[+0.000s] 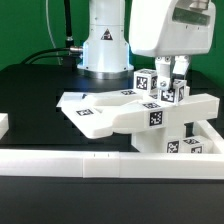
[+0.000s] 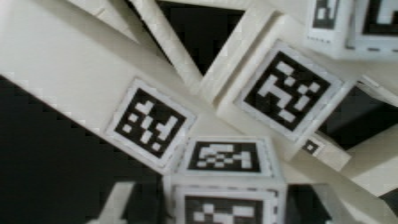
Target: Assemble chair
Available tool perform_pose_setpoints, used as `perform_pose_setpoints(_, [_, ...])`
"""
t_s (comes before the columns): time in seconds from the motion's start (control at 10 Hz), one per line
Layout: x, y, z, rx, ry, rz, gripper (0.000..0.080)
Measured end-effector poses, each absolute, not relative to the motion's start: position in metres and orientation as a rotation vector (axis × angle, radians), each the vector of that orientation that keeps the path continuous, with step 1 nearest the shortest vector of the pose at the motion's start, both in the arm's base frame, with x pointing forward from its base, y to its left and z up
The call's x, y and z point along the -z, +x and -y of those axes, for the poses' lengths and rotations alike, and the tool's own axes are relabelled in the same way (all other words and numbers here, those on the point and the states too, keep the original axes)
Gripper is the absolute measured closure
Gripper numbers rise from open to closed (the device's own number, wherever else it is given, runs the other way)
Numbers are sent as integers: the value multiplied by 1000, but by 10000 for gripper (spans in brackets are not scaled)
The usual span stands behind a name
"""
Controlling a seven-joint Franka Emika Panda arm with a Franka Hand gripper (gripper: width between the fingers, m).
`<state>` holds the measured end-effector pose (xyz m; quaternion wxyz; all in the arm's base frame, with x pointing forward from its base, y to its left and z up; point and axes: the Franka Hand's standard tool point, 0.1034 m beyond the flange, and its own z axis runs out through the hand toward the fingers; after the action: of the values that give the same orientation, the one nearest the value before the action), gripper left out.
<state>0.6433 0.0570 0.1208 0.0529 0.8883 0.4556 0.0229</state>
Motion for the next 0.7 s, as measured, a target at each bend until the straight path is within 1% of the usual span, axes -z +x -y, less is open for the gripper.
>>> perform_pose_setpoints(0.1, [-121,643,-57,-74,2736,-1318,518])
perform_pose_setpoints(0.3, [-120,645,-63,-114,2896,-921,518])
perform_pose_setpoints(0.4, [-120,645,-63,-122,2933,-805,518])
perform_pose_setpoints(0.7, [-120,648,-63,-151,3049,-191,518])
